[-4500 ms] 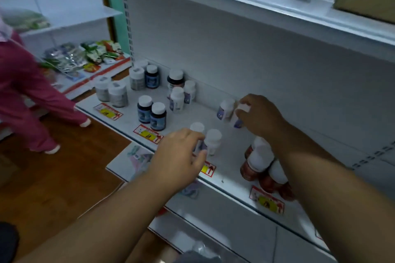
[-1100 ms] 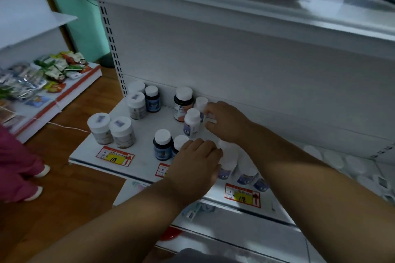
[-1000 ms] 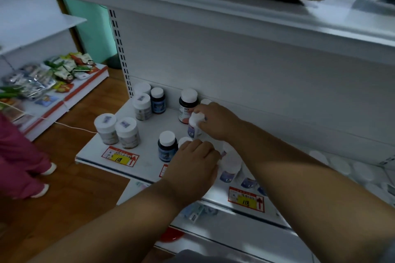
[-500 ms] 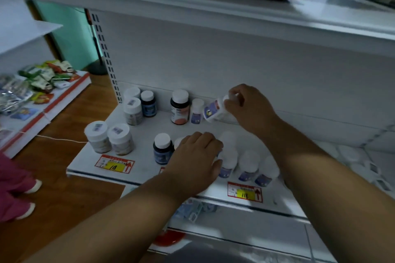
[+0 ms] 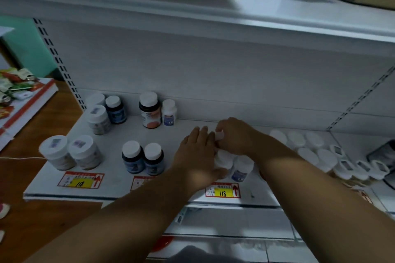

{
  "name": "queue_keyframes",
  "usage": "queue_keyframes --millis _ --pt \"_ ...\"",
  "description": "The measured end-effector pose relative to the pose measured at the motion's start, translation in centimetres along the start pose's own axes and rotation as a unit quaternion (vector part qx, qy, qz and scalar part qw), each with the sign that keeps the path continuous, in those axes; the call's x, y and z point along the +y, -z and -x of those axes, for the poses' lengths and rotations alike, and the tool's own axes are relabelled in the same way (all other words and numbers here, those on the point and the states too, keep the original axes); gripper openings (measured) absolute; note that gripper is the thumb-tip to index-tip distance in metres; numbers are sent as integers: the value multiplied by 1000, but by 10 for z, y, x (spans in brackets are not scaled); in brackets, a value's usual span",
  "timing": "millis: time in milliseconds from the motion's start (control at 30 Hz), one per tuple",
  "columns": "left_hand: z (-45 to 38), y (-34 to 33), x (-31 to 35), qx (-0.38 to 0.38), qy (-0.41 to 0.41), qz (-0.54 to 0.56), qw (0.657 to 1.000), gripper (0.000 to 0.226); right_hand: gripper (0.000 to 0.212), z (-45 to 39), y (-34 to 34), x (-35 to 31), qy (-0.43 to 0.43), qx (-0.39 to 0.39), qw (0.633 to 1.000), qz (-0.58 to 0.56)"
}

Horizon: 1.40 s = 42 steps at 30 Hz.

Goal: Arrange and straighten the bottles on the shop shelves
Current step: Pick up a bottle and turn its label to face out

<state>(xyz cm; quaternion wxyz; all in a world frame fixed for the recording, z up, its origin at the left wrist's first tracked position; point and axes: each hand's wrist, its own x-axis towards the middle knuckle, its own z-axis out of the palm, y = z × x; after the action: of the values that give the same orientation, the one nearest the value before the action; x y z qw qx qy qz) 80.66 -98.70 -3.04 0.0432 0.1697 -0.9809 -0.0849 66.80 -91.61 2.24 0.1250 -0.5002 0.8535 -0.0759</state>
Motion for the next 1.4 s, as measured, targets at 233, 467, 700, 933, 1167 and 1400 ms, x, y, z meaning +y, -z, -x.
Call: queue_keyframes --millis 233,467,700,933,1167,1400 --pt "5 -9 4 43 -5 26 999 99 35 -3 2 10 26 -66 997 -6" --pt "15 4 -9 58 39 56 996 106 31 -37 14 -15 35 39 997 -56" --pt "49 24 -34 102 93 6 990 101 43 -99 4 -92 99 10 995 6" --pt "64 41 -50 97 86 -46 991 94 34 -114 -24 -99 121 96 986 68" --pt "59 41 -49 83 54 -42 994 89 29 -94 -14 -99 78 99 992 -13" --pt "39 31 -25 85 -25 32 996 84 32 5 48 -24 26 262 961 -88"
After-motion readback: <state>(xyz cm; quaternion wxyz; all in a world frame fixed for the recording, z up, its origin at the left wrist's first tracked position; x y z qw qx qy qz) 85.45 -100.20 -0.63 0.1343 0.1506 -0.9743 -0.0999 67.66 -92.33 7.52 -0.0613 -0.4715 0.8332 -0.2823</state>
